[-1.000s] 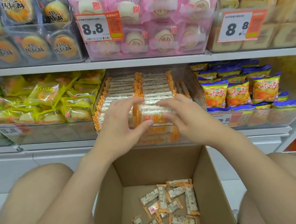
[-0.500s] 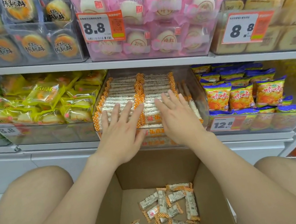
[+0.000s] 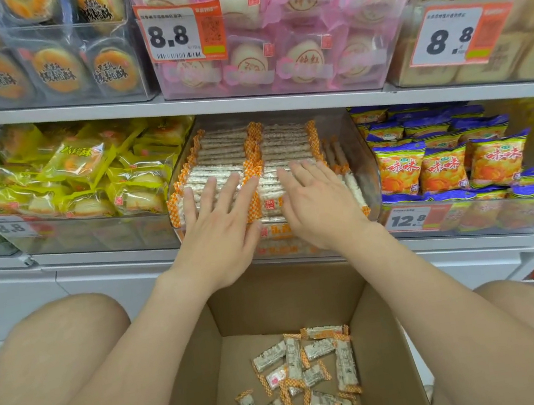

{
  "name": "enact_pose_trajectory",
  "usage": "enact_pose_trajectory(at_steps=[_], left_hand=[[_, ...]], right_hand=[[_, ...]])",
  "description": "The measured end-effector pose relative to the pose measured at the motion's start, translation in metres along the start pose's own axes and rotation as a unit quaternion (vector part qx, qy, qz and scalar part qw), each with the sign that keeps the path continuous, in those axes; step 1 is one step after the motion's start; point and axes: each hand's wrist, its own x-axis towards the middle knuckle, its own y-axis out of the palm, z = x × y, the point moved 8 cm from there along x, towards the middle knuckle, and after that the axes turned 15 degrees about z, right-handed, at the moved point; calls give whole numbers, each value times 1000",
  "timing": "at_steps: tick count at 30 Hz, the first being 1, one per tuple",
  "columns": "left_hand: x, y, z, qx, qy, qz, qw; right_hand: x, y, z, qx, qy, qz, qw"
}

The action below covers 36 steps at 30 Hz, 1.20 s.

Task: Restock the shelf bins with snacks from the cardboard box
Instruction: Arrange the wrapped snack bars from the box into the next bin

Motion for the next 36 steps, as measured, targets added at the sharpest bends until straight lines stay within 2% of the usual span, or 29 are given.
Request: enact_pose_trajectory(at_steps=[4, 13, 16, 17, 19, 20, 21, 23, 25, 26, 28, 30, 34, 36], left_hand=[[1, -2, 2, -29, 7, -15, 999], [-7, -14, 4, -13, 17, -67, 998], [-19, -30, -6, -3, 35, -134, 990], [-26, -37, -13, -3, 51, -174, 983], [-39, -42, -28, -32, 92, -207, 974], [-41, -34, -34, -60, 111, -178, 976], [-40, -16, -39, -89, 113, -107, 984], [-38, 45, -43, -90, 86, 106, 987], [-45, 116, -39, -34, 69, 290, 954], [-50, 145, -36, -23, 67, 345, 936], [-57, 186, -29, -37, 62, 405, 911], [-66, 222, -16, -58, 25, 441, 895], [-91, 293, 15, -71, -52, 474, 876], [-114, 329, 21, -84, -74, 507, 855]], right_hand=[[-12, -15, 2, 26, 3, -66, 997], [-41, -34, -14, 59, 40, -190, 979], [-58, -44, -14, 106, 22, -238, 965], [-63, -45, -10, 130, 0, -231, 964], [-69, -33, 2, 186, -30, -151, 970], [-70, -20, 8, 202, -33, -86, 975], [-72, -2, 13, 198, -30, -16, 980], [-79, 44, 23, 148, -26, 148, 978], [-92, 96, 29, 103, -30, 302, 947], [-97, 119, 30, 97, -28, 356, 929], [-102, 162, 30, 114, -21, 427, 897], [-100, 198, 28, 139, -9, 463, 875], [-89, 249, 24, 227, 32, 455, 861], [-90, 279, 26, 262, 65, 448, 852]])
